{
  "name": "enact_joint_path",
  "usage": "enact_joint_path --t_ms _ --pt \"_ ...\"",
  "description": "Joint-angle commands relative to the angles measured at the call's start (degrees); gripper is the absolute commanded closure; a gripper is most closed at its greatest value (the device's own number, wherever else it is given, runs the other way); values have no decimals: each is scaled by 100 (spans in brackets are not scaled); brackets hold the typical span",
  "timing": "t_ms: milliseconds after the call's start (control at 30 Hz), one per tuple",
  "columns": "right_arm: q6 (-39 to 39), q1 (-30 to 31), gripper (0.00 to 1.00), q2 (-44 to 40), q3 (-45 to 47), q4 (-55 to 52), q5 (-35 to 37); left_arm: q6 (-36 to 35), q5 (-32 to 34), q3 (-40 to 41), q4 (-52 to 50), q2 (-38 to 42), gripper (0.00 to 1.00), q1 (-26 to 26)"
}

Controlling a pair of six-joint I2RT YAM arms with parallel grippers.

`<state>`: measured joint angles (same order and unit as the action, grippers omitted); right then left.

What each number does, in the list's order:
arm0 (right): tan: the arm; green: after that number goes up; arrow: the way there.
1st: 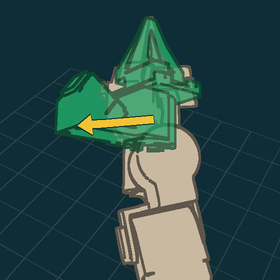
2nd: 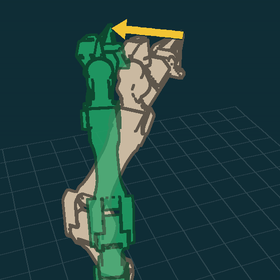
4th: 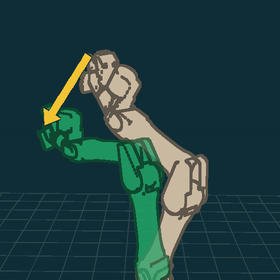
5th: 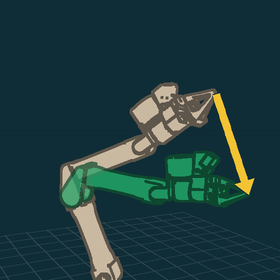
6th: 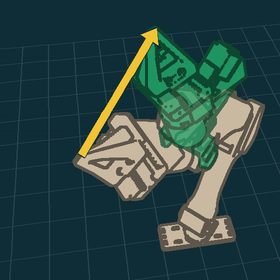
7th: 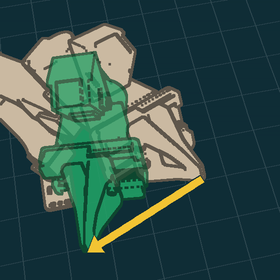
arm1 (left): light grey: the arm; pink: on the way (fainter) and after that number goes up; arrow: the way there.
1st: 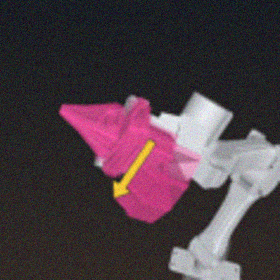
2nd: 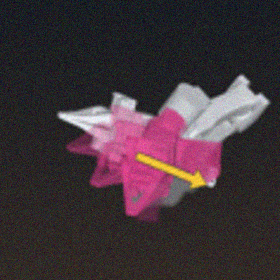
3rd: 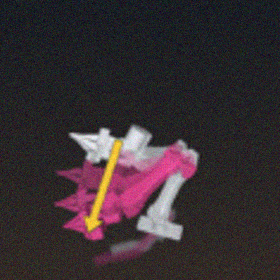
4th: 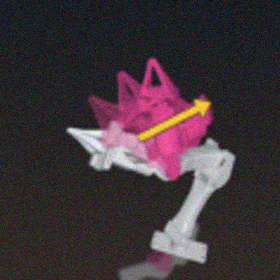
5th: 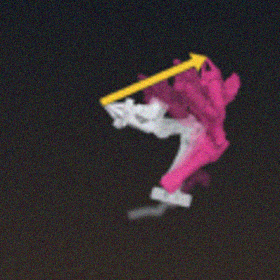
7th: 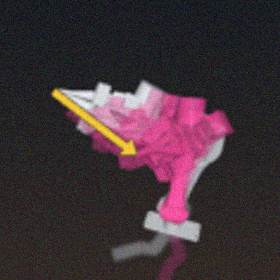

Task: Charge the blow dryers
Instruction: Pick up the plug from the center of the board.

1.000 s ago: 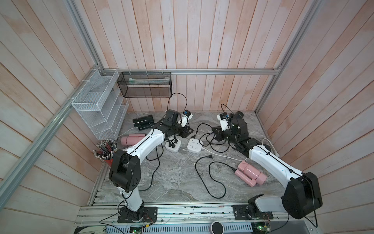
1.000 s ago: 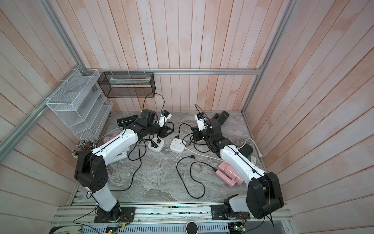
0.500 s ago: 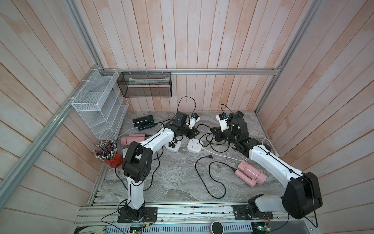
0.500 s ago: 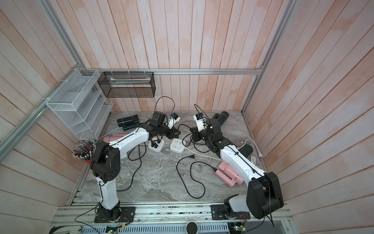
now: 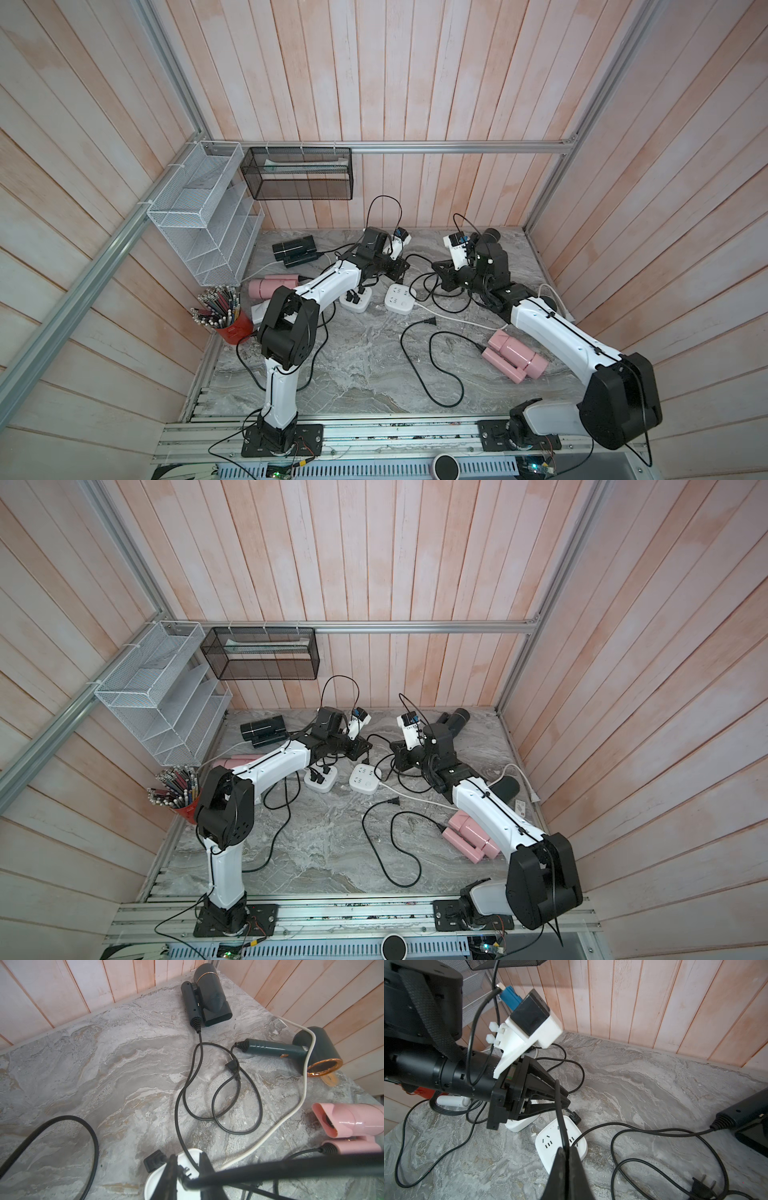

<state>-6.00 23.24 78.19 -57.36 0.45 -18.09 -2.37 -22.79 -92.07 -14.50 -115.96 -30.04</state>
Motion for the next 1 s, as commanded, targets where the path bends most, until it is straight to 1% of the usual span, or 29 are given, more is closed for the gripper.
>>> enact_joint_path --t_ms 0,167,233,333,433,533,600,667,700,733,767,833,967 --pt "-83 13 98 -122 50 149 -11 4 90 -83 167 -84 82 -23" --pt "-188 13 96 -33 -33 146 174 38 142 -61 150 62 88 -46" --pt "-247 14 95 71 -119 133 313 87 294 -63 83 170 92 -50" --pt "-331 13 90 343 -398 -1 627 95 392 -133 -147 352 93 -44" --pt "-329 13 88 682 -787 -190 978 131 500 -229 -513 571 93 -37" --pt "-280 13 82 985 -1144 -303 1143 125 522 -343 -1012 792 93 -33" --pt "-287 13 75 1123 -1349 -338 1168 202 583 -417 -1334 922 94 -29" --pt "-291 13 68 1210 -1470 -413 1007 328 616 -449 -1643 1068 94 -24" --pt "-320 13 63 1183 -1460 -370 881 431 625 -423 -1757 1160 94 -19" --pt "-354 145 59 1093 -1361 -278 724 583 630 -365 -1837 1260 94 -15" --pt "-394 201 57 987 -1231 -190 627 640 612 -297 -1882 1355 94 -19" --pt "-499 231 57 664 -865 -29 417 1114 626 -45 -1892 1587 94 -19" --pt "-752 290 58 -39 -126 69 -42 1848 583 587 -1716 2016 94 -19"
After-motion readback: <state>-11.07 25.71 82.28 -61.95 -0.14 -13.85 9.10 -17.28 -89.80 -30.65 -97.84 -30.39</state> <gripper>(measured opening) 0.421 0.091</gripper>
